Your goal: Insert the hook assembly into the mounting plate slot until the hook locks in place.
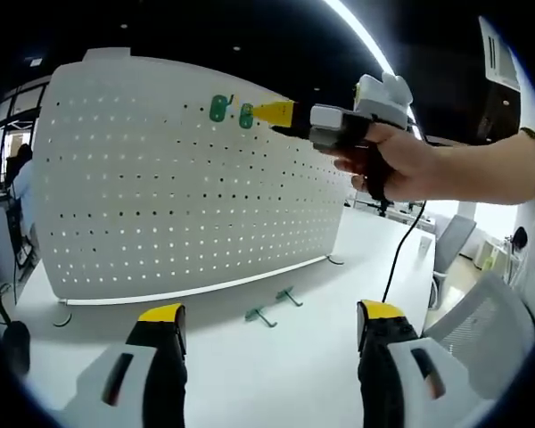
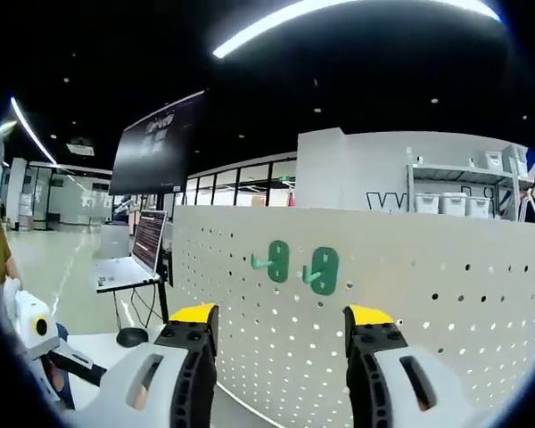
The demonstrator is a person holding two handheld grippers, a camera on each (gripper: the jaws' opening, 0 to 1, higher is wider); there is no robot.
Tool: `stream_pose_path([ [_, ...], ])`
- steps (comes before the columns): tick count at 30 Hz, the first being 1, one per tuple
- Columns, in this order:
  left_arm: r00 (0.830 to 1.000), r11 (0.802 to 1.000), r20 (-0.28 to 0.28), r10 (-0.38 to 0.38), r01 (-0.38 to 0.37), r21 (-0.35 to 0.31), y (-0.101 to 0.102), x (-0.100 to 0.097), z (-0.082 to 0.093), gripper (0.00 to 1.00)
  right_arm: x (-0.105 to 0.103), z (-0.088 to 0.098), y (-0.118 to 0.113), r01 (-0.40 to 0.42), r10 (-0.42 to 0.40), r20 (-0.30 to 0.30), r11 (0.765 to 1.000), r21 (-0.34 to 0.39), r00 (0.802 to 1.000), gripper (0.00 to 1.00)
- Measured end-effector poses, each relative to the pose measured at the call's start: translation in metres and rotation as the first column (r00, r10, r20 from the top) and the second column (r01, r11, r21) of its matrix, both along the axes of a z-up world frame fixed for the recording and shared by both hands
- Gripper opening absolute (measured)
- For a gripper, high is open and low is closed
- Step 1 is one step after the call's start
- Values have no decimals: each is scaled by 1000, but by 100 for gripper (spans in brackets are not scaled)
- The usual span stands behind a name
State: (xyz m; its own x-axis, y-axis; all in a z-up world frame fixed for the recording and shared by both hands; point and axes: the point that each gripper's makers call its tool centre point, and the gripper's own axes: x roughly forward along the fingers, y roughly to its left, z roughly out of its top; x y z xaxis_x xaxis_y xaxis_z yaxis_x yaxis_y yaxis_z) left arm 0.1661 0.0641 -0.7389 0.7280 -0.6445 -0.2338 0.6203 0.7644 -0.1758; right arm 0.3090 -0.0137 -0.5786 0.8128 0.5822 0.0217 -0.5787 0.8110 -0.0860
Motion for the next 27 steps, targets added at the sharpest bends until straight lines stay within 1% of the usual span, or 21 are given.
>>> stream_pose_path([
  [3,1000,1000,1,0,0,2,0,-1,0,81,-6,-2,0,-17,17,2,1000,1,1000,56],
  [6,1000,1000,1,3,-3,1,1,0,0,81,-14,-9,-3,-33,33,-3,999,-9,999,56],
  [10,1000,1000,1,6,-6,0,2,0,0,81,-25,-24,-14,-38,38,-26,999,-14,999,58],
  [12,1000,1000,-3,5,-5,4,2,0,-1,80,-32,-32,-19,-43,43,-46,999,-3,998,59],
  [14,1000,1000,-4,4,-4,3,1,0,-1,80,-38,-40,-23,-47,46,-56,999,-19,997,59],
  [18,1000,1000,-5,0,0,5,0,0,-1,80,-47,-51,-33,-45,44,-79,999,-16,996,61],
  [21,1000,1000,-7,-1,1,7,0,0,-2,81,-55,-63,-41,-46,43,-97,998,-32,994,62],
  [25,1000,1000,-6,0,1,9,0,0,-1,81,-63,-74,-48,-45,40,-117,998,-34,992,63],
  [27,1000,1000,-3,1,-1,11,1,0,0,81,-69,-82,-53,-44,39,-131,998,-36,991,64],
])
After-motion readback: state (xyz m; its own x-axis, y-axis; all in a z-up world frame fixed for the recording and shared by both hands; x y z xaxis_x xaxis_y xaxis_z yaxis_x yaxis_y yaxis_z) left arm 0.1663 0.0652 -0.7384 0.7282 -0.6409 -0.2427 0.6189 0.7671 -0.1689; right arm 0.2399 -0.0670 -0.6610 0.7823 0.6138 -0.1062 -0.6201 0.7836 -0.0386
